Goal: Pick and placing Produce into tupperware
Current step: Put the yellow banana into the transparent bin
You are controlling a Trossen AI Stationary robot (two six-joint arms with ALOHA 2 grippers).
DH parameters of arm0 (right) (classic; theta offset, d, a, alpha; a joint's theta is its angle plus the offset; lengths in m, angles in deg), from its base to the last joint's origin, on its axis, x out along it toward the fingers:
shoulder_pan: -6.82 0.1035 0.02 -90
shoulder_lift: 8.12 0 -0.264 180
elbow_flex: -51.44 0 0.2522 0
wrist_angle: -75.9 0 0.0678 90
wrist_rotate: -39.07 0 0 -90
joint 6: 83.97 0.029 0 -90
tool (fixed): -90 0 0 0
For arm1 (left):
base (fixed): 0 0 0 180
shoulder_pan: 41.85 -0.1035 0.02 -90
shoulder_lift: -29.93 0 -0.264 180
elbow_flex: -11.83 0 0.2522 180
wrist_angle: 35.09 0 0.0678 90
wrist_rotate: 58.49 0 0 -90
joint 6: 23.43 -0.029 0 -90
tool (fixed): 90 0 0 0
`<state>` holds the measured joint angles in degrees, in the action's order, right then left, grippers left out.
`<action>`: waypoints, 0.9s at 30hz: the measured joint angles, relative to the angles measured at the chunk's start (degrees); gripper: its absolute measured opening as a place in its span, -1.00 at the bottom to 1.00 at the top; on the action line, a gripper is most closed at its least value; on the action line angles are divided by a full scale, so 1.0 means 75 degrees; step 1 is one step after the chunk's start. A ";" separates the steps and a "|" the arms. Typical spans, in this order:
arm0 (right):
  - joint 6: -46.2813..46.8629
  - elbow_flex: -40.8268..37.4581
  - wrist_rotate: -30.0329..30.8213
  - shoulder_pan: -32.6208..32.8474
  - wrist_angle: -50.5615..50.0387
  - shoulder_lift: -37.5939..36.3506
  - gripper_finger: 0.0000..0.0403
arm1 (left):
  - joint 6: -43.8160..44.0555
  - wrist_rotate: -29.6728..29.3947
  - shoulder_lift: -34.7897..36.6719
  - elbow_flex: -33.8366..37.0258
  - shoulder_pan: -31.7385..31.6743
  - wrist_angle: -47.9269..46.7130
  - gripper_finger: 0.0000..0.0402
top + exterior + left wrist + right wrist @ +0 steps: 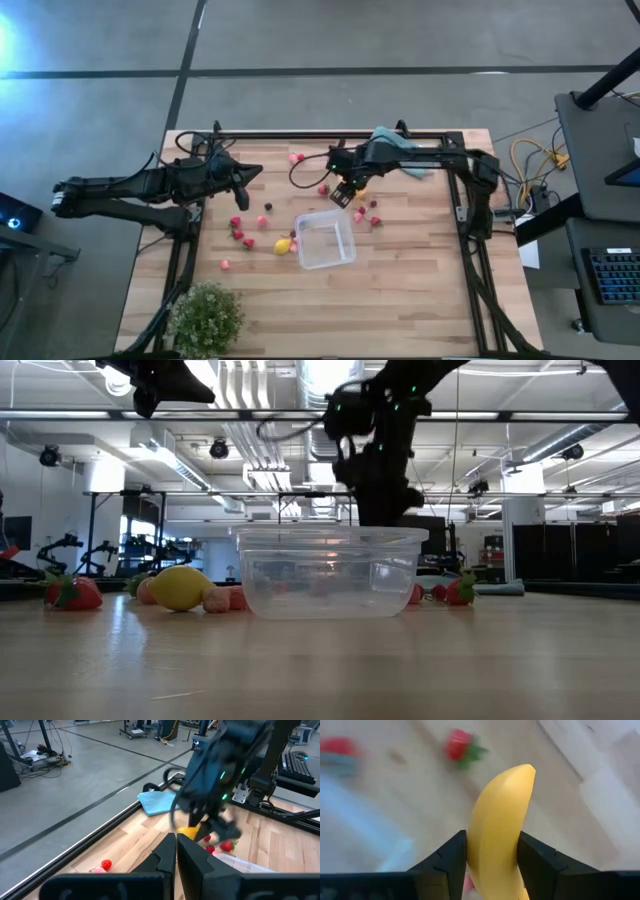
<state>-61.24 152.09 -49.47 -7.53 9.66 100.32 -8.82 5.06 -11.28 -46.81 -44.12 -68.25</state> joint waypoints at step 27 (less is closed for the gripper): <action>0.3240 -0.0003 -0.0386 0.2530 0.1974 0.0540 -0.20 | 0.1006 0.4116 -0.0233 0.0017 0.0009 -0.0817 -1.00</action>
<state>-36.94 152.07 -52.37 11.44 24.46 104.37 -1.28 35.93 -13.03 -46.68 -44.05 -74.37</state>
